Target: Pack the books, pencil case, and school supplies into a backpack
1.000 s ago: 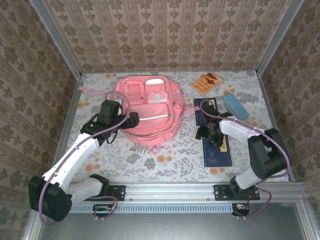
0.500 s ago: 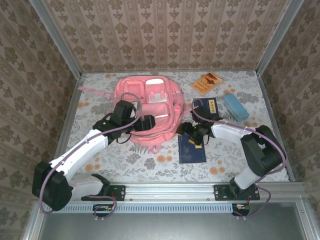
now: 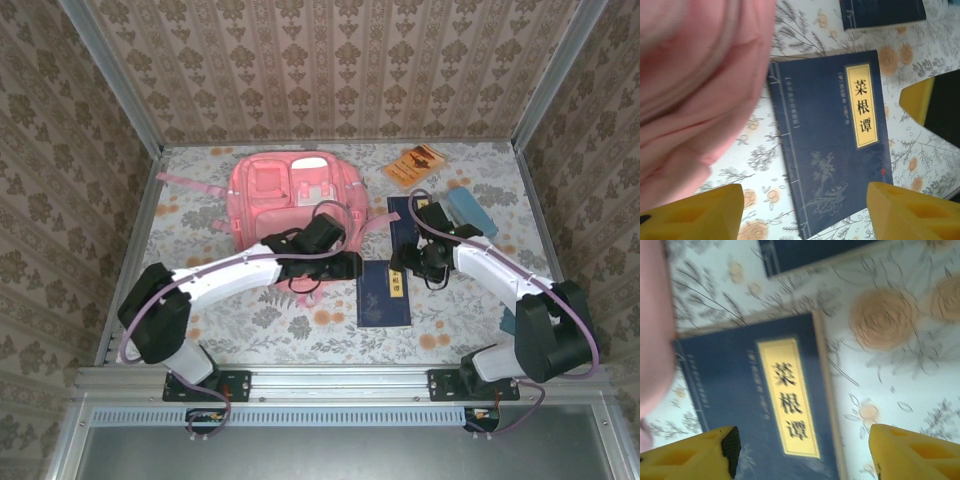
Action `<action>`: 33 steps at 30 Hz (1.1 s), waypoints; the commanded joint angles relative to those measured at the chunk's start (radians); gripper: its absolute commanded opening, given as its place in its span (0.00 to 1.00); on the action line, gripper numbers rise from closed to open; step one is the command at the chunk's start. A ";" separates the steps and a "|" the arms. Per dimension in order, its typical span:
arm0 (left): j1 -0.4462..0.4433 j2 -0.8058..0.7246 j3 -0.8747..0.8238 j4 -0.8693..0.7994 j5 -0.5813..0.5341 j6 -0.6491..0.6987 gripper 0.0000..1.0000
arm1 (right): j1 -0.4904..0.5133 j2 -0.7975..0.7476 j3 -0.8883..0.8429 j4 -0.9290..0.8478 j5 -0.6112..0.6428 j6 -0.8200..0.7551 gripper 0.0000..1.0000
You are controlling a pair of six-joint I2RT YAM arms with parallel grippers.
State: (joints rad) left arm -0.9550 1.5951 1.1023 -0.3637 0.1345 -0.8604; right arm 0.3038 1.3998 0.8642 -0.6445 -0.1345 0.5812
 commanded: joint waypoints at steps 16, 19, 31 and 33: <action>-0.071 0.244 0.063 0.020 0.031 -0.168 0.58 | -0.001 0.149 -0.062 0.006 -0.122 -0.085 0.37; -0.072 0.266 0.072 0.020 0.039 -0.171 0.57 | 0.000 0.158 -0.071 0.019 -0.145 -0.084 0.33; -0.052 0.333 0.087 0.150 0.221 -0.146 0.54 | 0.001 0.164 -0.096 0.059 -0.215 -0.064 0.28; -0.045 0.328 0.088 0.181 0.260 -0.129 0.54 | 0.001 0.165 -0.101 0.067 -0.227 -0.059 0.28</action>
State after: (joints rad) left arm -0.9958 1.8942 1.1725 -0.3054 0.2657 -1.0096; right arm 0.3023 1.5463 0.7864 -0.6048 -0.3092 0.5041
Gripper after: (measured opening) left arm 0.538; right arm 0.283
